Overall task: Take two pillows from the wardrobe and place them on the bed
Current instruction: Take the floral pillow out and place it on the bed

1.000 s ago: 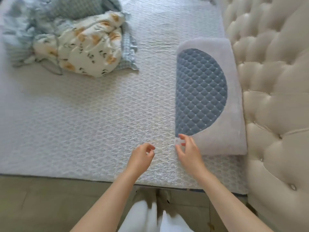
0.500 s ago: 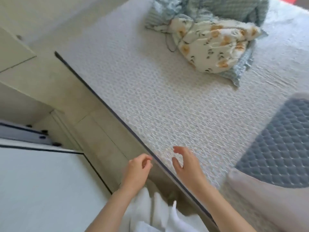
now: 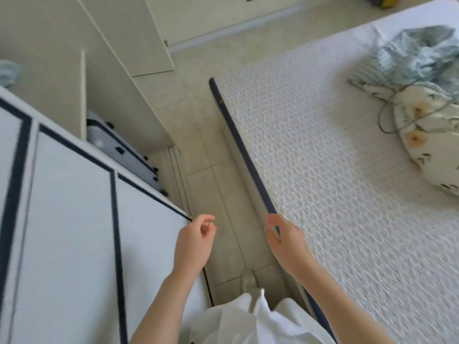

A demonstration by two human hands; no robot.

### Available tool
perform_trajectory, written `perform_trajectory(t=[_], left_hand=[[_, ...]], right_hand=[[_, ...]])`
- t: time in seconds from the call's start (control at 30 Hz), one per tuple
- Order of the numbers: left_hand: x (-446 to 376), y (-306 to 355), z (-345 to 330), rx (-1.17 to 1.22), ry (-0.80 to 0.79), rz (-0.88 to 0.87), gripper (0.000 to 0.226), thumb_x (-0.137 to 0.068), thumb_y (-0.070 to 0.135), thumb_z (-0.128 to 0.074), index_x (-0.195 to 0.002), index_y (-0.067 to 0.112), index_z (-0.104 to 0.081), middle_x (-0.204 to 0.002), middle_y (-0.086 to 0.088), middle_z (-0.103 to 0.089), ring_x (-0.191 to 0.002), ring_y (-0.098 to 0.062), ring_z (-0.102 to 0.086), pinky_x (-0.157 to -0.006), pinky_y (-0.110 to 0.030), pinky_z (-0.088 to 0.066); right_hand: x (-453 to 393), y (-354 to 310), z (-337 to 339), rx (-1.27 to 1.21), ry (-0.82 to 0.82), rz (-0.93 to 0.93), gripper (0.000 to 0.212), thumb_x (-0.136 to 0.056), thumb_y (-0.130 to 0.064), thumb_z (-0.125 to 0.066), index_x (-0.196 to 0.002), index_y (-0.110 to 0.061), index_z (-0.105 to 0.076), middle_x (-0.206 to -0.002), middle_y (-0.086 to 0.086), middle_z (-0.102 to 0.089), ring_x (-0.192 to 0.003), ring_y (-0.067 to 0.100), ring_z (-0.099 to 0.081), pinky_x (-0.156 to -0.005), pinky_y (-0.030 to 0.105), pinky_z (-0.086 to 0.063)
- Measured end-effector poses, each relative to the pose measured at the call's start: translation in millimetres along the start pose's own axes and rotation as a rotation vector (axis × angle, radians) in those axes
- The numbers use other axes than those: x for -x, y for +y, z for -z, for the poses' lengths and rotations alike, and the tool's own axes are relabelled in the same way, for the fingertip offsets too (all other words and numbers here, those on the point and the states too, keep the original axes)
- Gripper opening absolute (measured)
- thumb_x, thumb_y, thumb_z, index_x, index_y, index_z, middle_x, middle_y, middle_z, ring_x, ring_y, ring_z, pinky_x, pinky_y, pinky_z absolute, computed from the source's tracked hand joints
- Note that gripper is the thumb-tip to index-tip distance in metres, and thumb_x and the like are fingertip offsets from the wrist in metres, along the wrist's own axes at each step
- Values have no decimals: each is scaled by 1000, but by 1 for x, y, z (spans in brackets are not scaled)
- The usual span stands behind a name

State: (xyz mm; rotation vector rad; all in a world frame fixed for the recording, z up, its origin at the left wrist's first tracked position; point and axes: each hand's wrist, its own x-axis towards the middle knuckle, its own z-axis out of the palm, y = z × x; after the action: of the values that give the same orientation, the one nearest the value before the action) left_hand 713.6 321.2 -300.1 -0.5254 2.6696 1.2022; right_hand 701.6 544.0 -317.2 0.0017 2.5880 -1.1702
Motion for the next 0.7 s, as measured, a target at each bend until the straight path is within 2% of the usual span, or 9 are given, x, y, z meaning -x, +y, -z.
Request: perform_trajectory(t=[0.1,0.17,0.27,0.37,0.47,0.57,0.6,0.7], left_hand=[[-33,-2,25,38,90,34,17,-93,19,-57,-99,33,-64,-87,11,-71,-82,-4,-64,-67,-13,-44],[-51,-3,38,60,133,68,16,-94,20,-57,-102,30,-66,-87,11,-71,-83,-2,-63,-66,-11,-43],[-74,-7,53,64,194,98,17,-95,21,-56,-107,28,-67,-90,11,-71,-84,-2,-63,-67,-11,-42],[-95,-12,64,37,241,132,18,-96,22,-58,-111,26,-66,-91,13,-67,-81,3,-60,-65,-4,-40],[-118,-12,67,74,252,192,20,-95,20,-60,-114,23,-67,-94,14,-66,-84,5,-59,-67,0,-40],[-150,-1,72,146,291,261,21,-95,19,-61,-115,19,-67,-102,7,-70,-93,-3,-63,-72,0,-41],[-162,4,75,166,309,279,22,-95,19,-61,-116,19,-67,-104,6,-70,-94,-4,-63,-72,-1,-41],[-196,19,88,226,380,316,21,-96,18,-60,-115,18,-67,-105,6,-69,-95,-2,-62,-74,-2,-42]], right_hand=[[-35,-32,-13,24,-35,65,33,-97,-26,-47,-128,-16,-53,-118,-2,-62,-91,6,-55,-68,6,-33],[-59,-51,-18,43,-69,114,32,-97,-25,-48,-128,-17,-53,-119,-4,-62,-98,6,-55,-74,7,-34],[-100,-75,-25,60,-131,166,30,-97,-26,-48,-125,-19,-54,-116,-4,-63,-96,5,-54,-76,8,-36],[-146,-92,-31,53,-189,199,30,-97,-27,-49,-125,-20,-55,-118,-6,-61,-100,3,-53,-79,8,-35],[-191,-109,-33,58,-230,242,29,-96,-25,-50,-124,-20,-56,-117,-6,-62,-97,1,-52,-77,6,-35],[-247,-133,-30,108,-319,306,32,-96,-27,-50,-127,-19,-53,-112,-5,-63,-77,-4,-51,-68,7,-37],[-266,-143,-28,127,-346,332,34,-96,-28,-50,-129,-19,-52,-113,-5,-63,-75,-4,-51,-65,6,-36],[-315,-176,-24,167,-417,415,36,-96,-29,-50,-131,-19,-51,-121,-4,-62,-92,6,-56,-74,14,-43]])
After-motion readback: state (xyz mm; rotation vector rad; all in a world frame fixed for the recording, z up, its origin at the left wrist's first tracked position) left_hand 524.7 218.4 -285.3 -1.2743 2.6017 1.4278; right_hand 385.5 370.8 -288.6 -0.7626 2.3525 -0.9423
